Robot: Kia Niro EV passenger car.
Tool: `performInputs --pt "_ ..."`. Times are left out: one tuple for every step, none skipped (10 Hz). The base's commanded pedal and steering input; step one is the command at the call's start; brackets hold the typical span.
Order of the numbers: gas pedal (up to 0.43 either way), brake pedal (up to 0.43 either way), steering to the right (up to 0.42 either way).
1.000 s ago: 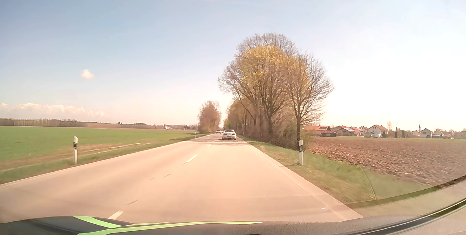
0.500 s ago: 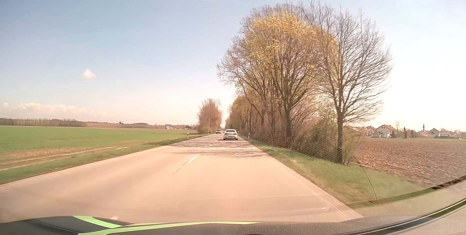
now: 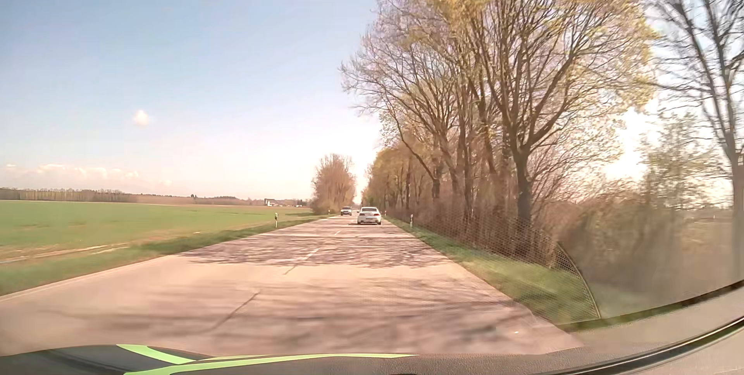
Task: Follow the waypoints while adhering to traffic rules and regulations
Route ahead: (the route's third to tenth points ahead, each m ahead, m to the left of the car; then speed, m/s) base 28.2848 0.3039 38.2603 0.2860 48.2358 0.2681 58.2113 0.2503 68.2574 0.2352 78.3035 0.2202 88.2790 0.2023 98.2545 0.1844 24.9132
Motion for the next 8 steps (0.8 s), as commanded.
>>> performInputs --pt "0.287 0.0 0.001" --pt "0.287 0.0 0.001" --pt "0.287 0.0 0.001" --pt "0.287 0.0 0.001" --pt "0.287 0.0 0.001" --pt "0.287 0.0 0.001" --pt "0.287 0.0 0.001" --pt "0.287 0.0 0.001"
